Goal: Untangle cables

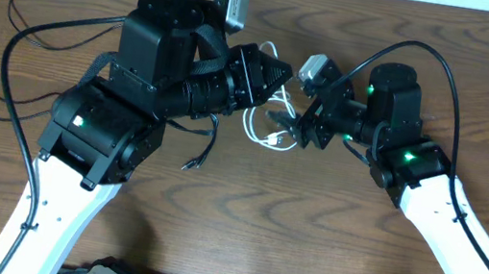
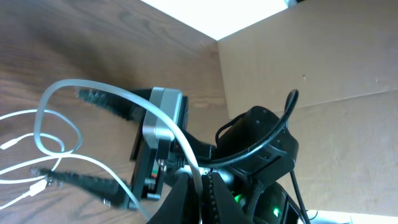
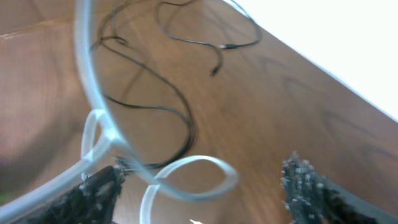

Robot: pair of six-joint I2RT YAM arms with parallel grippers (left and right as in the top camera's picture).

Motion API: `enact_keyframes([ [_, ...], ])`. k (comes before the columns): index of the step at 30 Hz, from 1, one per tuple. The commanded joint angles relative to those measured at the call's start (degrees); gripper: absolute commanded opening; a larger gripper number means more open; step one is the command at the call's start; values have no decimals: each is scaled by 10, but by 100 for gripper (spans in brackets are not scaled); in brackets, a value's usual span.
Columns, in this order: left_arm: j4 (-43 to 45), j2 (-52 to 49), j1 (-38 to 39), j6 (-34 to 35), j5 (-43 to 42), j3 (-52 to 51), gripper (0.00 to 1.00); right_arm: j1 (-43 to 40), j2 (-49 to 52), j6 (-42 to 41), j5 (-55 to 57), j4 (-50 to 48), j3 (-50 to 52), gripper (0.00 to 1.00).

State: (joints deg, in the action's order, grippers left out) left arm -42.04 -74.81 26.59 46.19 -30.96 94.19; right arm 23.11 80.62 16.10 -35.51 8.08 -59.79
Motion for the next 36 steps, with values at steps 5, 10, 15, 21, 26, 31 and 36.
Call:
enact_keyframes([
  [5,-12,-1,0,13,-21,4,7,2,2,6,31,-35,-5,78],
  [10,-11,-1,0,30,-28,4,7,2,2,6,-18,-39,-5,77],
  [15,-12,-1,0,52,-32,4,7,10,2,0,-58,-49,-5,77],
  [21,-12,-1,0,56,-61,4,7,12,2,0,-47,-57,-5,72],
  [26,-23,-1,0,55,-61,4,8,12,2,-24,-47,-78,-5,54],
  [31,-29,-1,0,49,-52,4,7,12,2,-60,-47,-81,-5,7],
  [36,-76,-1,0,41,58,4,7,9,-1,-88,-47,-81,-5,1],
])
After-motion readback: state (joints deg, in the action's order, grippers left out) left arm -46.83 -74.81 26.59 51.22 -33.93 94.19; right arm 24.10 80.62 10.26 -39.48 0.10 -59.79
